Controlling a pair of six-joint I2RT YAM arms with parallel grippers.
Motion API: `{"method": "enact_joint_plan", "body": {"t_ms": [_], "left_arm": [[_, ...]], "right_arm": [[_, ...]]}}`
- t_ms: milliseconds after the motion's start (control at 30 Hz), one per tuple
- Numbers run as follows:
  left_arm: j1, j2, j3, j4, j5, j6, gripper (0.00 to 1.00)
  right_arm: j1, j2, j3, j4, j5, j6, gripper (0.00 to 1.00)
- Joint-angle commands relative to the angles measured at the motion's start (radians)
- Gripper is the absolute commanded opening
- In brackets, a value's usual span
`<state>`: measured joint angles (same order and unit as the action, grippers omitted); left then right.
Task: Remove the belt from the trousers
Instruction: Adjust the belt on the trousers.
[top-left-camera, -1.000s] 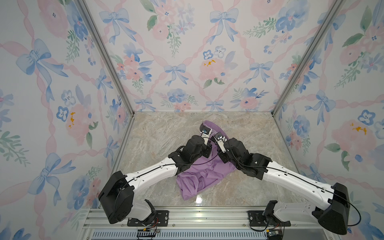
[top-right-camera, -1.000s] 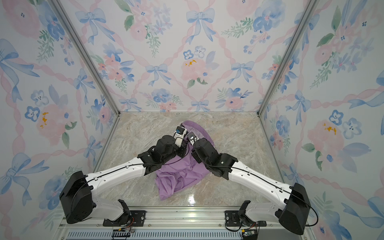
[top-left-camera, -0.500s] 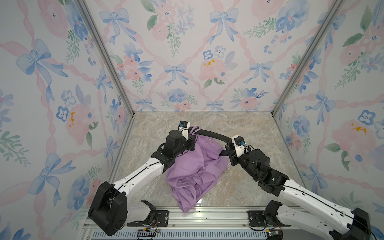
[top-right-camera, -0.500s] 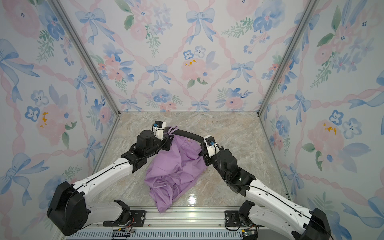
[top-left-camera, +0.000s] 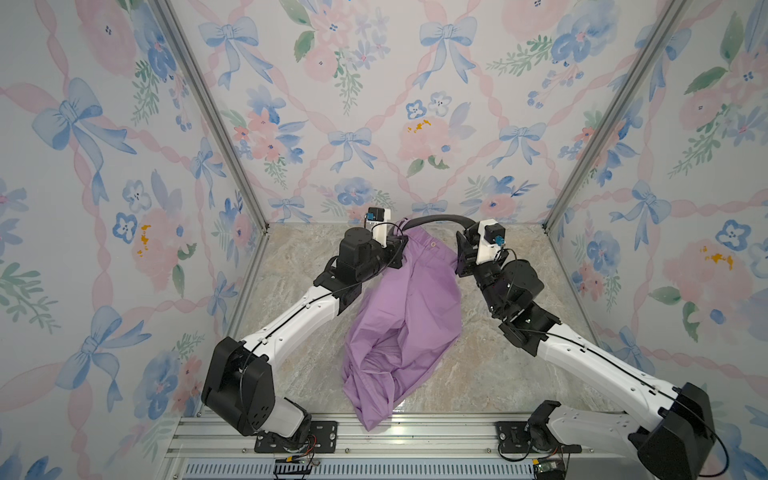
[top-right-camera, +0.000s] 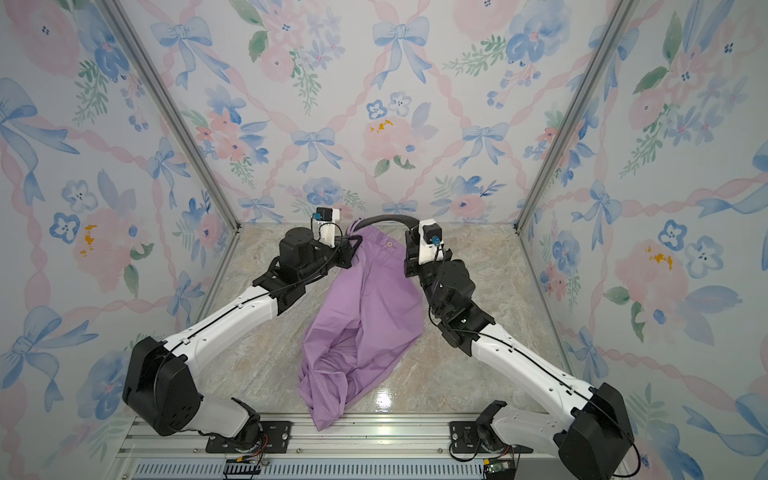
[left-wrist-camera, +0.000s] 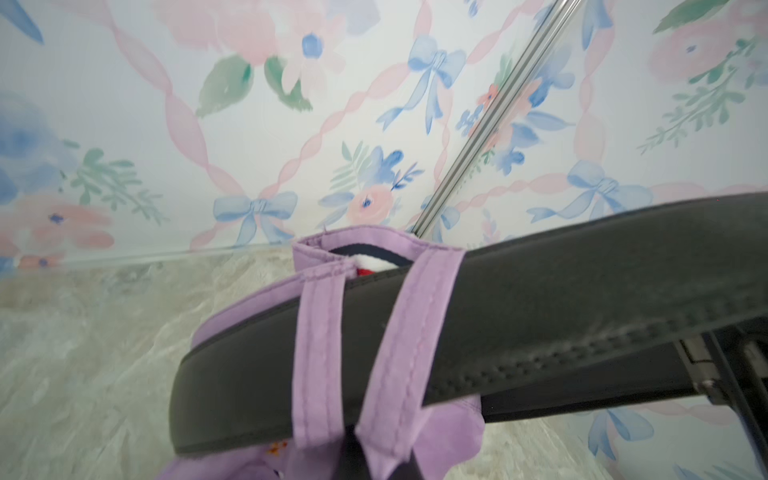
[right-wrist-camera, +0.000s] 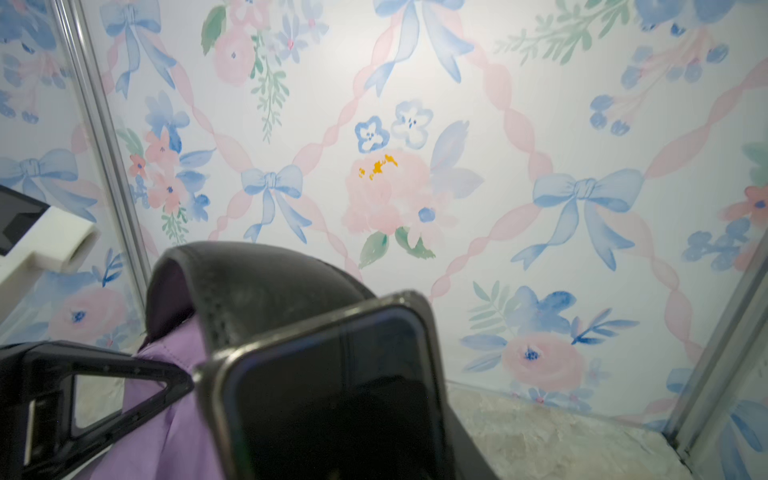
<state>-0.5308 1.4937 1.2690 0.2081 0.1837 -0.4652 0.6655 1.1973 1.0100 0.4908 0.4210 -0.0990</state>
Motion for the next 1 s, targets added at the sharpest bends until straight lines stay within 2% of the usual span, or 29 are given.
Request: {"method": "enact_joint_plan", "body": {"t_ms": [0,133,367,467,633,733,800,833,900,967], "left_arm": [[0.01,0.043,0.193,0.056,0.018,0.034,0.0],[0.01,0.095,0.338,0.062,0.026,0.07,0.0],[0.021,0.125,0.436,0.103,-0.04,0.167,0.0],[0.031,0.199,0.591,0.103,-0.032,0.159,0.0],[0.03,0.377,0.91,0.112,-0.053,0.085,0.0],[0.023,0.451,1.028,0.115,-0.021,0.067,0.0],[0.01,0.442,0.979,0.115,-0.006,0.079,0.0],[0.003,0.416,0.904,0.117,-0.007,0.087,0.0],[-0.01,0.337,0.682,0.143,-0.017,0.118,0.0],[-0.02,0.233,0.358,0.263,-0.049,0.141,0.0]], "right_arm": [[-0.022,0.011,0.187,0.124,-0.007,-0.08,0.0],[-0.044,0.024,0.266,0.121,-0.043,-0.117,0.0],[-0.102,-0.012,0.143,0.156,-0.051,-0.037,0.0],[-0.129,0.013,0.144,0.177,-0.082,0.004,0.0],[-0.158,0.094,0.303,0.139,-0.119,0.01,0.0],[-0.171,0.127,0.375,0.142,-0.123,0.003,0.0],[-0.173,0.128,0.381,0.139,-0.12,-0.003,0.0],[-0.173,0.121,0.363,0.135,-0.121,-0.004,0.0],[-0.173,0.097,0.285,0.134,-0.126,0.009,0.0],[-0.171,0.057,0.139,0.143,-0.14,0.031,0.0]]}}
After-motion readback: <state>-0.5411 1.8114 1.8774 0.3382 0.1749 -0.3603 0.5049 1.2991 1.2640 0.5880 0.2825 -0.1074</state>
